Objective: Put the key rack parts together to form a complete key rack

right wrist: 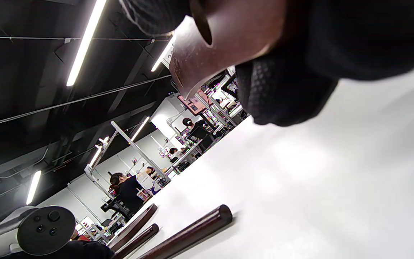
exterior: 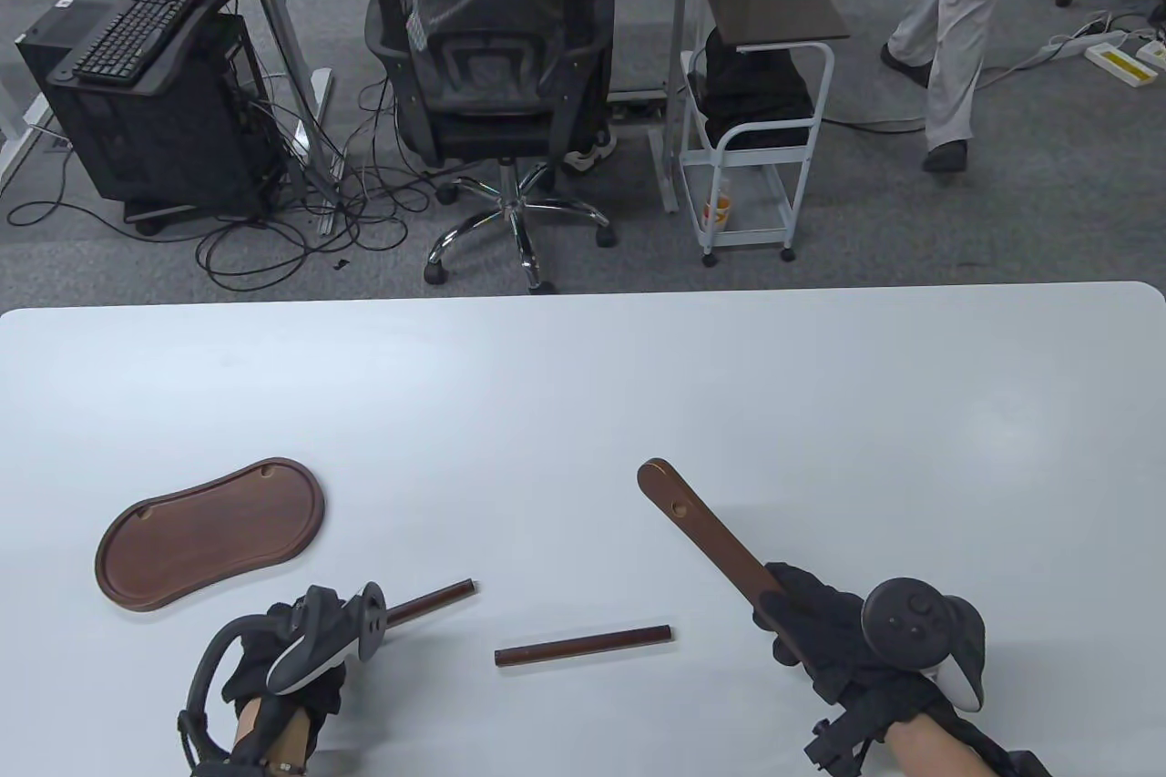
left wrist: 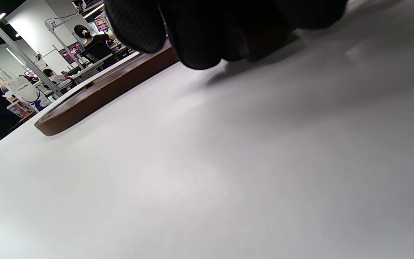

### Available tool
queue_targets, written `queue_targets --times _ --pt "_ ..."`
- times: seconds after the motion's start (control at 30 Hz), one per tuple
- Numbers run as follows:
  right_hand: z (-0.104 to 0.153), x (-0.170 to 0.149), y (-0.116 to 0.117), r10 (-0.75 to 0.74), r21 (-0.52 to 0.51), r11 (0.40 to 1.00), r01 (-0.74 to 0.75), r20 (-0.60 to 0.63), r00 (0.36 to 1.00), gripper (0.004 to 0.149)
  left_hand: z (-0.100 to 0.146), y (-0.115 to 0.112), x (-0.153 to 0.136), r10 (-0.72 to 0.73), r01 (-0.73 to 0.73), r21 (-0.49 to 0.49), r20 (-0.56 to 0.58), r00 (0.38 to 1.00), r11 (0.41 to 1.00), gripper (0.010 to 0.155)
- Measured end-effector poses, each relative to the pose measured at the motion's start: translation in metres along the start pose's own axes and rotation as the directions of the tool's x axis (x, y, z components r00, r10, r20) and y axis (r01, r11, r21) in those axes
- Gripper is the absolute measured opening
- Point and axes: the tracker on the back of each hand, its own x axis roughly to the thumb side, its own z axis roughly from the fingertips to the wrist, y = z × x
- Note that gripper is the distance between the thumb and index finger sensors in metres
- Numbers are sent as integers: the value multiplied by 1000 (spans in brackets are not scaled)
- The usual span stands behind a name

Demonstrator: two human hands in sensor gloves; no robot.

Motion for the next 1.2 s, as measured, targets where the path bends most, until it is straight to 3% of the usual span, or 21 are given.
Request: queue_targets --times 0.2,0.33,0.4,0.57,0.8,1.03,1.2 --pt "-1 0 -1 -6 -7 1000 6 -4 1000 61 5 17 5 54 -57 66 47 997 996 52" --pt "-1 0 -2 -16 -16 1000 16 -4 1000 61 14 40 13 84 -99 151 102 991 984 52" --pt "-1 0 -3 -40 -22 999 40 -11 999 61 21 57 20 93 -129 246 154 984 961 52" --pt "-1 -1 -4 -57 -29 998 57 -16 998 61 39 102 38 110 -190 341 238 965 921 52" --pt "-1 -1 -7 -61 -48 997 60 -12 998 61 49 147 69 130 -266 394 339 932 880 52" --pt "-1 -5 -8 -85 -60 995 84 -27 996 61 51 164 104 139 -322 387 432 891 864 52" --pt "0 -5 -8 -100 -62 993 98 -30 995 61 52 154 118 155 -361 389 469 870 848 52"
